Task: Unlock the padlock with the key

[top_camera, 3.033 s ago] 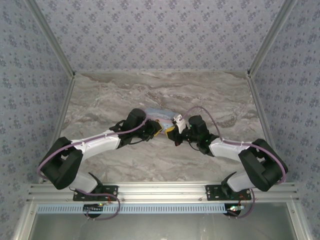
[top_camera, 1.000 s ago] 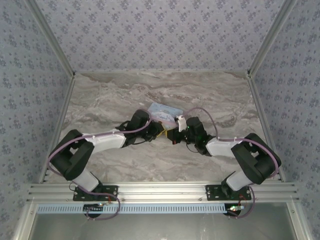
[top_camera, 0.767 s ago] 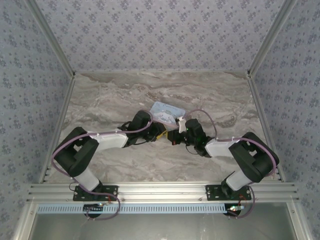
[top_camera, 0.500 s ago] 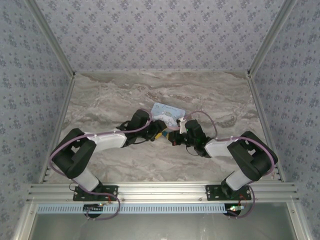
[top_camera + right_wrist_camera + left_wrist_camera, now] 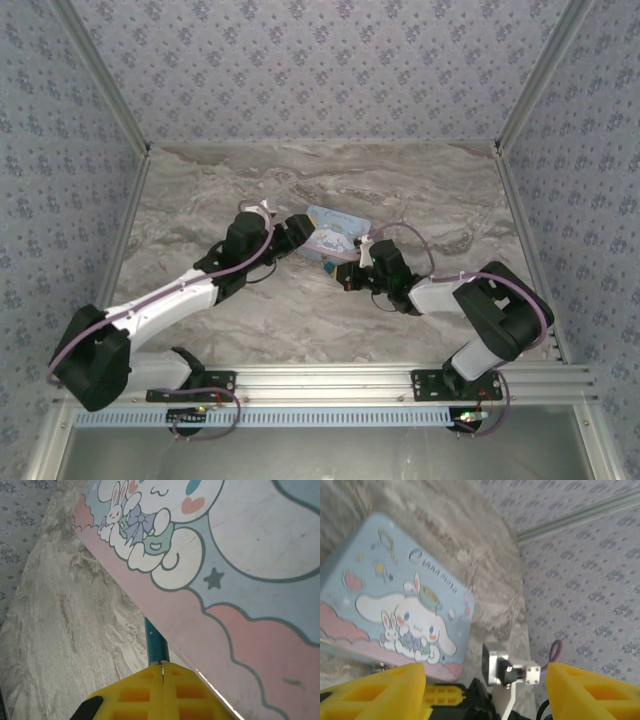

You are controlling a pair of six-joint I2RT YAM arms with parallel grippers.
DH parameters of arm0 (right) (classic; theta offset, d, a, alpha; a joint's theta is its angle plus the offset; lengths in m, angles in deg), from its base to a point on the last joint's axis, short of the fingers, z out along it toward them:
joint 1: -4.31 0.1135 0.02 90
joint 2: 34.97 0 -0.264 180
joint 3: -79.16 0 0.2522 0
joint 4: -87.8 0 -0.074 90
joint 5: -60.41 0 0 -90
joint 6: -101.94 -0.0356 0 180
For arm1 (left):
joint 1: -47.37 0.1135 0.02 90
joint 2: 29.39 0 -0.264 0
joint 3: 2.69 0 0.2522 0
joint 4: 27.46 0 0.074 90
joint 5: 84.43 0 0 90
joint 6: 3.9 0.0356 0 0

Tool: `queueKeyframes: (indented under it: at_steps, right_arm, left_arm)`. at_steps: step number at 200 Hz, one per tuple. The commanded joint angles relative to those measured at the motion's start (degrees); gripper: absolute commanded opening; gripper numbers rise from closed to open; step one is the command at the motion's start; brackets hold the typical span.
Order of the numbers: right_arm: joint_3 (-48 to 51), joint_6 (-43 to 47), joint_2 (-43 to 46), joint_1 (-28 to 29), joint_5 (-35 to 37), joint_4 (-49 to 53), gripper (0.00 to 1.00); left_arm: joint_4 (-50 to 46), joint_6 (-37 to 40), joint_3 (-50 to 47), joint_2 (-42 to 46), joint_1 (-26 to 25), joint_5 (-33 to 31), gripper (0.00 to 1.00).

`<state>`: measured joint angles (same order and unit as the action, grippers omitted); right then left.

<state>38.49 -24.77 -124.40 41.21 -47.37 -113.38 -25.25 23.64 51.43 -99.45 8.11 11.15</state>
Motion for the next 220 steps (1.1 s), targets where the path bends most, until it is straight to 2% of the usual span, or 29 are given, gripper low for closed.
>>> queueKeyframes:
  at_steps: [1, 35, 73, 96, 113, 139, 167, 195, 220]
  right_arm:
    - [-0.2, -1.2, -0.8, 0.0, -0.2, 0.2, 0.00]
    - [-0.4, -0.9, -0.8, 0.5, 0.0, 0.4, 0.00]
    - [-0.9, -0.6, -0.6, 0.8, 0.6, 0.8, 0.00]
    - [-1.2, -0.5, -0.6, 1.3, 0.7, 0.9, 0.00]
    - [-1.3, -1.1, -0.9, 1.5, 0.7, 0.5, 0.00]
    - [-1.0, -4.2, -1.2, 1.9, 0.9, -0.6, 0.00]
    - [-0.7, -8.4, -0.9, 2.7, 1.9, -1.6, 0.00]
    - [-1.3, -10.5, -0.9, 3.8, 3.2, -1.0, 0.00]
    - [-1.4, -11.9, -1.4, 4.7, 4.8, -1.1, 0.00]
  left_arm:
    - [3.0, 7.1, -2.7, 5.3, 0.1, -10.2, 0.66]
    - [1.9, 16.1, -5.0, 14.0, 0.4, -20.6, 0.83]
    - [-8.8, 19.5, -6.2, 20.3, 2.7, -22.1, 0.83]
    - [-17.7, 13.9, -8.0, 23.5, 5.9, -16.4, 0.82]
    - [-18.8, 8.9, -11.8, 25.5, 6.8, -11.0, 0.80]
    - [-15.5, 1.3, -18.5, 28.4, 6.8, -5.7, 0.77]
    - [-13.1, 0.0, -20.0, 28.6, 6.8, -0.5, 0.75]
    - [-10.1, -1.5, -19.2, 23.2, 6.8, 6.4, 0.73]
    - [0.2, -5.8, -21.9, 16.9, 6.8, 10.4, 0.70]
